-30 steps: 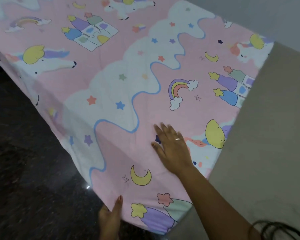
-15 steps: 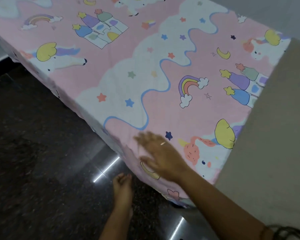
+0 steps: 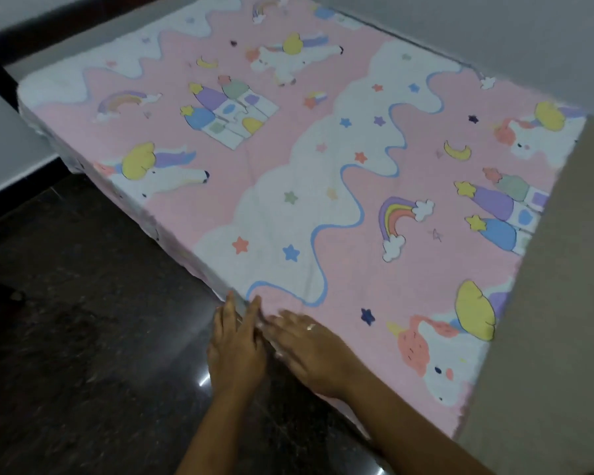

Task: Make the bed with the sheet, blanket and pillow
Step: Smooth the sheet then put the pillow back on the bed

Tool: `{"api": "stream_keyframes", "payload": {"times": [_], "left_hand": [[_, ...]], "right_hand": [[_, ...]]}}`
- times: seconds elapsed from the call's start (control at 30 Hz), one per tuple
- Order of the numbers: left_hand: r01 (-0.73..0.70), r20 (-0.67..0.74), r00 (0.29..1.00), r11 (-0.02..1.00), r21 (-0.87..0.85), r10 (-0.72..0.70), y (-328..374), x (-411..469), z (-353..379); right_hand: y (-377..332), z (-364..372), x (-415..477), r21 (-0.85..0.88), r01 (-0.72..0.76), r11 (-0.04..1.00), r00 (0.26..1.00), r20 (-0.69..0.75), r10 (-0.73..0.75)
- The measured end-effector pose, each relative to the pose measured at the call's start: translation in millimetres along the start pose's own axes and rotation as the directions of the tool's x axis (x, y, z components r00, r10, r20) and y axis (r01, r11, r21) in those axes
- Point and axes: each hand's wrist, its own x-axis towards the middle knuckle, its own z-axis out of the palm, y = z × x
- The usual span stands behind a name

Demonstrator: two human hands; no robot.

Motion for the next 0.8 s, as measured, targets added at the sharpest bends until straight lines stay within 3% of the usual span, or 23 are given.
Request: {"api": "stream_keyframes", "payload": {"times": [0.07, 0.13, 0.2, 0.27, 0.37, 0.43, 0.5, 0.53, 0.57, 0.63, 0.7, 0.8], "left_hand": [[0.002, 0.051, 0.999, 0.991, 0.132, -0.009, -15.1, 15.3, -26.1], [-0.015, 0.048, 0.999, 0.980, 0.201, 0.006, -30.3, 30.6, -42.6], [-0.071, 0.007, 0.997, 0.970, 0.230, 0.071, -40.7, 46.8, -53.6], [-0.165, 0.058, 0.986, 0.959, 0.231, 0.156, -41.5, 64.6, -58.7], [-0.328, 0.148, 0.943, 0.902, 0.281, 0.297, -39.3, 99.8, -59.9], [-0.356, 0.193, 0.930, 0.897, 0.261, 0.313, -44.5, 121.8, -63.9], [-0.305, 0.159, 0.949, 0.920, 0.246, 0.272, -54.2, 149.6, -75.7], [-0.276, 0.164, 0.956, 0.931, 0.237, 0.242, -59.7, 163.3, -83.4], [-0.241, 0.168, 0.964, 0.945, 0.222, 0.207, -64.4, 173.4, -93.3], [-0.181, 0.156, 0.976, 0.961, 0.210, 0.150, -68.1, 191.1, -113.2], [-0.158, 0.166, 0.978, 0.966, 0.205, 0.124, -66.0, 207.9, -125.2], [-0.136, 0.175, 0.979, 0.973, 0.187, 0.103, -60.7, 223.5, -128.9]], "right_hand": [[22.8, -9.6, 10.0, 0.060, -0.136, 0.989, 0.986, -0.094, 0.141], [59.1, -16.0, 5.9, 0.015, -0.407, 0.913, 0.894, -0.198, 0.402], [72.1, -14.1, 9.9, -0.062, -0.627, 0.776, 0.775, -0.141, 0.616], [54.5, -0.1, 32.9, -0.148, -0.663, 0.733, 0.748, -0.104, 0.656], [4.2, 33.5, 96.3, -0.128, -0.494, 0.860, 0.868, -0.122, 0.481], [-31.3, 40.6, 130.5, -0.055, -0.241, 0.969, 0.969, -0.063, 0.238], [-36.0, 34.2, 163.0, 0.060, 0.059, 0.996, 0.998, 0.001, -0.059], [-27.0, 27.2, 176.2, 0.119, 0.129, 0.985, 0.992, -0.017, -0.127], [-13.5, 19.3, 186.3, 0.115, 0.098, 0.989, 0.993, -0.071, -0.090], [29.2, 3.8, 194.1, 0.105, -0.182, 0.978, 0.961, -0.193, 0.200], [85.3, -10.4, 185.5, 0.076, -0.508, 0.858, 0.816, -0.276, 0.508], [111.8, -15.6, 179.7, -0.072, -0.804, 0.591, 0.593, -0.186, 0.784]]}}
